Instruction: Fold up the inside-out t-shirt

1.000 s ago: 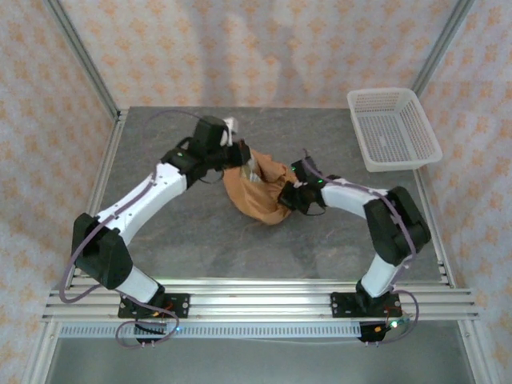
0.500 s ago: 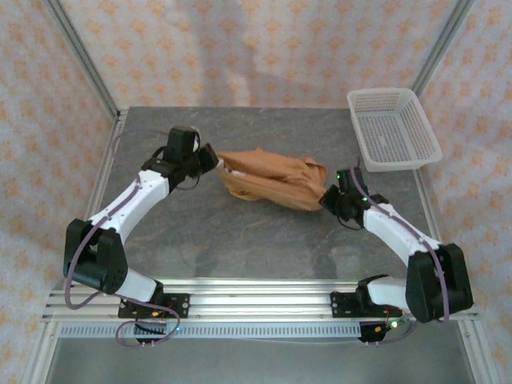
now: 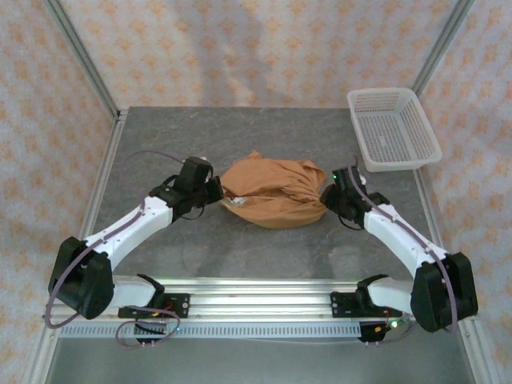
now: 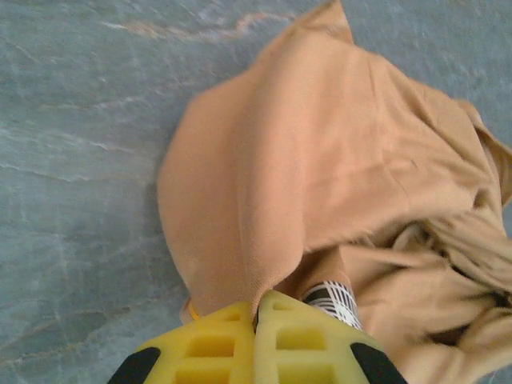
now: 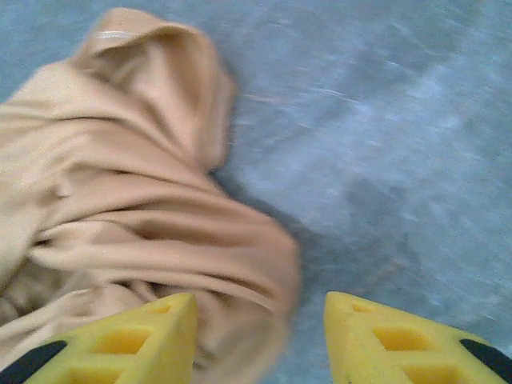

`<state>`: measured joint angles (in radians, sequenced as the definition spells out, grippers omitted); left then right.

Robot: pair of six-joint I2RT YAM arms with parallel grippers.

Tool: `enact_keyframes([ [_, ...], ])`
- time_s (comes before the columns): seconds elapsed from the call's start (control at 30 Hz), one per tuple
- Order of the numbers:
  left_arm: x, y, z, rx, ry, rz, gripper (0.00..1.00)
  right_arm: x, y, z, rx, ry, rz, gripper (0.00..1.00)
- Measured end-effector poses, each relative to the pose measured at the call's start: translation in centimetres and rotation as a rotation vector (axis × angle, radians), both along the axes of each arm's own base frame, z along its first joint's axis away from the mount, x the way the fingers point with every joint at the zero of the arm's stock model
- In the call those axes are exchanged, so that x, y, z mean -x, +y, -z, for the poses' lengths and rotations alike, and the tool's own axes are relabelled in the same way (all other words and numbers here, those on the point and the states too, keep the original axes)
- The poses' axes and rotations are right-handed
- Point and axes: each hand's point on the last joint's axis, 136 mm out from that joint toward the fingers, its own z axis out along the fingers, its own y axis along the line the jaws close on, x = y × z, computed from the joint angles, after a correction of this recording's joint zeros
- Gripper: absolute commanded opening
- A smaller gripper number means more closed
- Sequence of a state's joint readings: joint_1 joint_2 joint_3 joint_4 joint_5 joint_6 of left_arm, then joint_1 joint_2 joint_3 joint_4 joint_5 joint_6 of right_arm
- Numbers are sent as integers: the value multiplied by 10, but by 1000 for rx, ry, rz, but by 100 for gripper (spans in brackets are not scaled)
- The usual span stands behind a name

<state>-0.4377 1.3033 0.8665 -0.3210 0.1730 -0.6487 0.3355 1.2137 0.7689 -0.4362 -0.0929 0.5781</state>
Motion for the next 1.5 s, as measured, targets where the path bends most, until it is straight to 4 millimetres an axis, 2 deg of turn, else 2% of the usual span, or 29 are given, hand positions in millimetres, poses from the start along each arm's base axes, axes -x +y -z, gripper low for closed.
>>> enact_keyframes([
  [0.13,8,-6,4,-21,-3,37,0,-17,35,-14,20,-17,-116,46],
  [0.23,10,-8,6,-29,-4,44,0,-23,54,-15,29,-15,-183,46],
  [0.33,11,-8,8,-34,-3,45,0,-28,66,-1,47,28,-225,46],
  [0.5,12,-7,10,-39,-2,42,0,-33,78,40,90,138,-282,45],
  [0.53,11,-7,10,-41,-3,40,0,-34,80,46,101,152,-290,43],
  [0.63,10,-4,10,-53,-8,30,0,-48,85,54,141,177,-316,14],
  [0.7,10,-1,10,-70,-10,27,0,-63,90,47,157,165,-324,0],
  [0.77,9,5,9,-93,-8,21,0,-74,93,31,161,137,-325,0],
  [0.83,4,14,5,-102,-6,0,0,-86,95,3,160,89,-328,0],
  [0.9,-5,29,-2,-105,-12,-43,0,-92,93,-29,146,32,-321,0],
  [1.0,-21,56,-16,-102,-34,-123,0,-93,79,-92,100,-82,-288,0],
  [1.07,-30,71,-23,-102,-42,-169,0,-88,61,-138,46,-175,-247,0],
  [1.13,-36,79,-28,-103,-48,-191,0,-80,38,-172,-10,-247,-193,0],
  [1.17,-38,80,-29,-103,-48,-196,0,-76,24,-186,-35,-279,-160,0],
  [1.23,-40,81,-27,-104,-43,-198,0,-71,2,-195,-63,-313,-104,0],
  [1.3,-40,80,-22,-105,-29,-195,0,-67,-12,-180,-77,-287,-65,0],
  [1.33,-40,80,-20,-104,-24,-192,0,-66,-16,-163,-82,-254,-55,0],
  [1.43,-38,76,-12,-93,-9,-178,0,-61,-20,-91,-81,-101,-39,0],
  [1.47,-35,74,-8,-94,-2,-169,8,-56,-20,-59,-78,-23,-37,0],
  [1.5,-33,72,-4,-98,4,-159,23,-50,-20,-35,-75,38,-37,0],
])
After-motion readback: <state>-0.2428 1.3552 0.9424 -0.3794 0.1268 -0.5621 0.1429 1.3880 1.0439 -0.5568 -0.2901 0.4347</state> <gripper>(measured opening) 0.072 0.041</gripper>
